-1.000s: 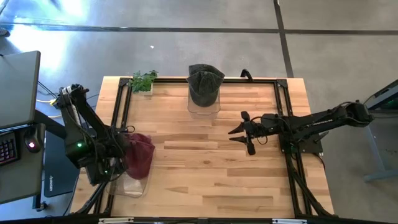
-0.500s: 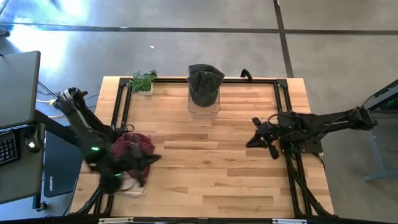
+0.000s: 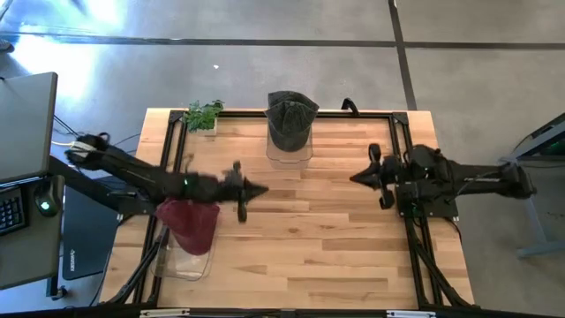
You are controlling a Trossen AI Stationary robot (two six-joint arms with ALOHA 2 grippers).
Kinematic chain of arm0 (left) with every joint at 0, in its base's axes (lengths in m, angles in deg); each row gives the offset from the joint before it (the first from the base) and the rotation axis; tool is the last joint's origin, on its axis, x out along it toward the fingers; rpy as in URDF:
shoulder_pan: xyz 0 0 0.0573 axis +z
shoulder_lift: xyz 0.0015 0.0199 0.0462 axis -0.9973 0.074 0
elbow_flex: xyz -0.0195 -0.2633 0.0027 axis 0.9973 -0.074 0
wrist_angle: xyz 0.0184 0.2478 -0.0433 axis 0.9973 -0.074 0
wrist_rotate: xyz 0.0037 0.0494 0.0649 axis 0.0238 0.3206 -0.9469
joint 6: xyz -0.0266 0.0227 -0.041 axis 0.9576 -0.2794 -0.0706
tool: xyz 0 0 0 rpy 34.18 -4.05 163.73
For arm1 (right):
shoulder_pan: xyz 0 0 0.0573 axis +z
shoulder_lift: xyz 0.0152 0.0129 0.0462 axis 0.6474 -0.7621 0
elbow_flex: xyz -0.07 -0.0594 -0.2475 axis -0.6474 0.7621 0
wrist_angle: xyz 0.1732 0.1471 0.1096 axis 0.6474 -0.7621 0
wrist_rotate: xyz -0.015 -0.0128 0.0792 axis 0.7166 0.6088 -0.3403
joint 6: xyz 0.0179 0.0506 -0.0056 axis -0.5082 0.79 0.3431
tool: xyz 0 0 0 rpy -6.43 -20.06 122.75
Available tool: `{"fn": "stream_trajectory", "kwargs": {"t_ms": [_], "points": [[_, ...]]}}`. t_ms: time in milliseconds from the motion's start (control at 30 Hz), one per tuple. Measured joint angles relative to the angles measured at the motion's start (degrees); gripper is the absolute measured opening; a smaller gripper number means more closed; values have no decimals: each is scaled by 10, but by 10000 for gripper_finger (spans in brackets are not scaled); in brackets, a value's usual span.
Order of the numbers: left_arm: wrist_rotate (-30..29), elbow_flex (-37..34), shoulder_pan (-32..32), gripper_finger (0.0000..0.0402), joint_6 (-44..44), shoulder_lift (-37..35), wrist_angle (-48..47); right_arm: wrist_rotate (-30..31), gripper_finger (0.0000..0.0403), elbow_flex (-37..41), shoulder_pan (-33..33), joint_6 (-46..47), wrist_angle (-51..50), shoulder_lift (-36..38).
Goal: Pick & Place hat
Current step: Return to Home Position
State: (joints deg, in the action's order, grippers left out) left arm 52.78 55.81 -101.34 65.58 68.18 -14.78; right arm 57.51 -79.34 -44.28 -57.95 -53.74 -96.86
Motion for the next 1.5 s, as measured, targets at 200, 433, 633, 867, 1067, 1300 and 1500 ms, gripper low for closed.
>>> {"fn": "stream_trajectory", "kwargs": {"t_ms": [200,433,633,867,1067,1300,1500], "points": [[85,1,134,0,-68,-145,-144,-58,1,0,-104,20,-44,36],[94,1,178,0,-59,-367,-368,-67,1,0,-156,1,-103,74],[62,-11,158,0,-62,-517,-482,-100,1,7,-159,3,-120,121],[51,-141,134,0,-66,-636,-410,-158,0,150,-159,110,95,195],[80,-236,113,0,-79,-675,-355,-161,0,201,-160,147,134,242],[102,-251,114,0,-92,-684,-367,-155,0,203,-160,138,98,272],[108,-271,114,0,-96,-685,-359,-104,0,211,-159,121,60,270]]}}
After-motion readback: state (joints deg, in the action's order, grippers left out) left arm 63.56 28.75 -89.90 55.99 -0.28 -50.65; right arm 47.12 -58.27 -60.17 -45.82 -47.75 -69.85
